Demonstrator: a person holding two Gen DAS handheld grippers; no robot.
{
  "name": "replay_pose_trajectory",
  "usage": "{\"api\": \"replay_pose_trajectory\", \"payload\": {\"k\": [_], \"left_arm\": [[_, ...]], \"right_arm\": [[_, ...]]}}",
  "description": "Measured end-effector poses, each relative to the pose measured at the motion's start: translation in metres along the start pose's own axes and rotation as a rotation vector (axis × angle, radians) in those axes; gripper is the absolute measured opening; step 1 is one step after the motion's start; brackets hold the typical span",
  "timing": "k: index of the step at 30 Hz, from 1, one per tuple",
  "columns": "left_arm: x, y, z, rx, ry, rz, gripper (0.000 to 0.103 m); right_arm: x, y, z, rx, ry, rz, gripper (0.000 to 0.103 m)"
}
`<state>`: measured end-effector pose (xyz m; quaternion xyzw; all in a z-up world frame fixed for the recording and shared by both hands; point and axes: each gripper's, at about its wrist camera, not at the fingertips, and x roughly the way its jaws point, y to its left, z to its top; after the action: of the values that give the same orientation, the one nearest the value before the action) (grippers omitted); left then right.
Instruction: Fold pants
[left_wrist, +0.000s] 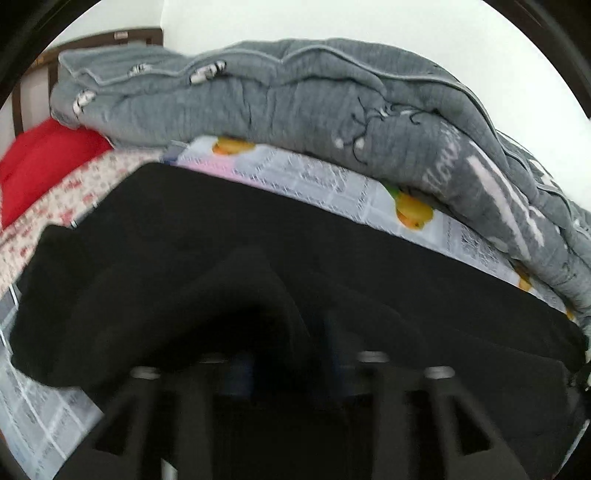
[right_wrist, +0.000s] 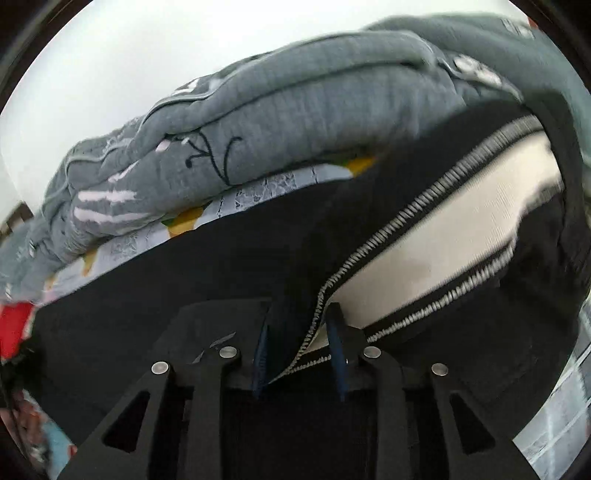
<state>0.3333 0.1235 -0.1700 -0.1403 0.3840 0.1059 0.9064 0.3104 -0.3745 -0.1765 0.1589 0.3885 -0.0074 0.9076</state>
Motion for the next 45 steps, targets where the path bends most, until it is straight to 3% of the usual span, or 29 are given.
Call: {"api": "replay_pose_trajectory", "payload": {"k": [1,3,5,7,10,14,17,19,24,30,32,33,34,36,37,41,45], "left_arm": [[-0.004,0.001,-0.003,-0.010,-0.009,-0.011,0.068],[-0.016,0.001,-0.010,-0.018,-0.030,-0.024,0.068],[-0.029,0.004,-0.019,-0.026,-0.017,-0.039,0.068],[-0.041,0.009,-0.032,-0.023,-0.011,-0.048,0.068],[-0.060,0.012,-0.049,0.028,-0.020,-0.001,0.068],[-0.071,0.028,-0.070,-0.014,0.034,0.004,0.068],[-0.062,0.041,-0.082,-0.082,0.124,-0.045,0.067],[-0.064,0.044,-0.084,-0.093,0.106,-0.063,0.068],[-0.051,0.056,-0.074,-0.171,0.115,-0.116,0.067],[-0.024,0.059,-0.052,-0.273,0.121,-0.130,0.065],[-0.020,0.057,-0.049,-0.274,0.120,-0.114,0.059],[-0.019,0.056,-0.048,-0.272,0.118,-0.096,0.051],[-0.018,0.055,-0.049,-0.270,0.109,-0.066,0.043],[-0.017,0.057,-0.049,-0.263,0.099,-0.029,0.029],[-0.017,0.058,-0.049,-0.260,0.097,-0.028,0.023],[-0.023,0.063,-0.055,-0.249,0.079,-0.048,0.015],[-0.037,0.056,-0.063,-0.185,0.031,0.010,0.011]], "right_arm": [[-0.006,-0.002,-0.002,0.003,0.006,0.016,0.034],[-0.018,-0.004,-0.008,0.010,0.007,0.015,0.040],[-0.036,-0.006,-0.019,0.005,-0.010,-0.026,0.054],[-0.051,-0.007,-0.028,-0.013,-0.032,-0.063,0.054],[-0.073,-0.009,-0.040,-0.056,-0.049,-0.112,0.054],[-0.091,-0.024,-0.062,-0.027,-0.032,-0.144,0.056],[-0.085,-0.039,-0.069,0.032,0.037,-0.125,0.058],[-0.077,-0.049,-0.069,0.076,0.086,-0.114,0.058],[-0.068,-0.061,-0.059,0.161,0.097,-0.075,0.058],[-0.044,-0.056,-0.041,0.185,0.115,-0.109,0.058],[-0.036,-0.051,-0.037,0.162,0.120,-0.127,0.058],[-0.034,-0.050,-0.036,0.156,0.120,-0.137,0.058],[-0.033,-0.048,-0.036,0.150,0.116,-0.148,0.057],[-0.033,-0.046,-0.037,0.141,0.098,-0.191,0.038],[-0.034,-0.048,-0.038,0.141,0.091,-0.206,0.023],[-0.045,-0.068,-0.041,0.229,0.061,-0.087,0.014],[-0.062,-0.092,-0.051,0.319,-0.004,0.039,0.009]]}}
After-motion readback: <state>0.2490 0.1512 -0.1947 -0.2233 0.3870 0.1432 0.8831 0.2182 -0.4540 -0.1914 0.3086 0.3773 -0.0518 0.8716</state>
